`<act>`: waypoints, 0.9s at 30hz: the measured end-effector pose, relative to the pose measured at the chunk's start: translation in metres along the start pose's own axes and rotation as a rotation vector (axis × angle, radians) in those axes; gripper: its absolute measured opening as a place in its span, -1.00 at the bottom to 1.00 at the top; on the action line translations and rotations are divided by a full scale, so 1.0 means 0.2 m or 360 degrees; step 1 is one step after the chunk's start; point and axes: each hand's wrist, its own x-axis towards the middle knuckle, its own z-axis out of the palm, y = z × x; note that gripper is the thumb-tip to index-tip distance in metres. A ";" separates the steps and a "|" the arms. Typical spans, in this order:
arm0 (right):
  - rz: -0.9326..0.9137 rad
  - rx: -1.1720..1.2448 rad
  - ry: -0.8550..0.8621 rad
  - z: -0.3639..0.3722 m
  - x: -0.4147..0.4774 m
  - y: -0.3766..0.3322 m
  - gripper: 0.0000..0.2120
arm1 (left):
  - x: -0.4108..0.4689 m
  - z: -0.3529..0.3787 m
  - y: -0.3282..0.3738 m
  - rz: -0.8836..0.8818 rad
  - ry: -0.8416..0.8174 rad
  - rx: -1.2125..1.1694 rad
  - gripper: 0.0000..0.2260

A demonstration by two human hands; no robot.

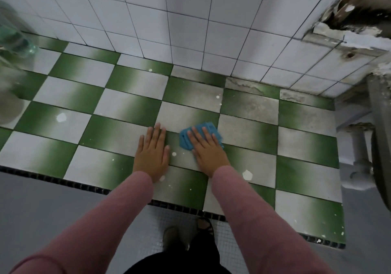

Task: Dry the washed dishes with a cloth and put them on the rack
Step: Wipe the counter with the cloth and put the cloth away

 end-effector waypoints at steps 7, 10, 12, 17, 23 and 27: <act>0.1022 0.0258 0.0239 -0.08 -0.29 0.54 -0.45 | 0.05 -0.01 0.09 0.0108 -0.0040 0.0055 -0.38; 0.1392 0.0392 0.0331 -0.06 -0.32 0.53 -0.44 | 0.06 0.00 0.12 0.0142 -0.0048 0.0059 -0.39; 0.1455 0.0468 0.0344 -0.08 -0.26 0.46 -0.44 | 0.06 0.01 0.15 0.0156 -0.0068 0.0024 -0.40; 0.1027 0.0447 0.0170 -0.13 -0.02 0.25 -0.37 | 0.07 -0.01 0.13 0.0160 -0.0051 0.0023 -0.37; 0.0474 0.0352 -0.0045 -0.10 0.08 -0.08 -0.27 | 0.02 -0.02 0.02 0.0059 -0.0072 0.0045 -0.37; 0.0230 0.0187 -0.0132 -0.02 0.05 -0.23 -0.28 | -0.05 -0.04 -0.05 0.0055 -0.0067 0.0097 -0.37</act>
